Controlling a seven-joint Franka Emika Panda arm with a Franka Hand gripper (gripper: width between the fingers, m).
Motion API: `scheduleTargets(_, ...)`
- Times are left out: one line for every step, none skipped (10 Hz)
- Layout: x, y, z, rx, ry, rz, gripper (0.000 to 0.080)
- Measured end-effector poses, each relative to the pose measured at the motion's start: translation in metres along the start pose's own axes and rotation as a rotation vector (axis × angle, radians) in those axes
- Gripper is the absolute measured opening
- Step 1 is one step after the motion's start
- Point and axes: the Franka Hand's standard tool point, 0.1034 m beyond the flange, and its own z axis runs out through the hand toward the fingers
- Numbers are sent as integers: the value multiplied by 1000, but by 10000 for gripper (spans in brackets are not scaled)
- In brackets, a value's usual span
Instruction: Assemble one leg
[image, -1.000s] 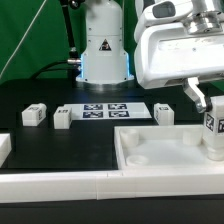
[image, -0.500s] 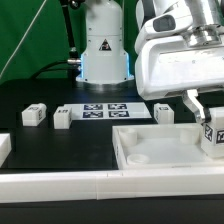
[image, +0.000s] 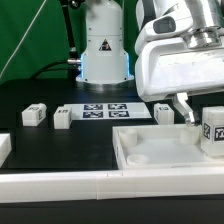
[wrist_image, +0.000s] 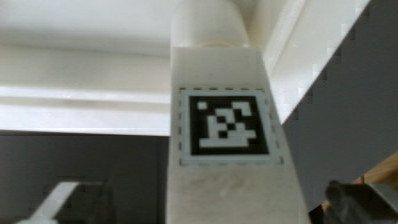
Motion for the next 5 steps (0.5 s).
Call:
scheduleTargets(0, 0, 0, 0, 0, 0, 636)
scheduleTargets(0, 0, 0, 0, -1, 0, 636)
scheduleTargets(0, 0, 0, 0, -1, 0, 647)
scheduleTargets(-1, 0, 0, 0, -1, 0, 647)
scheduleTargets(0, 0, 0, 0, -1, 0, 649)
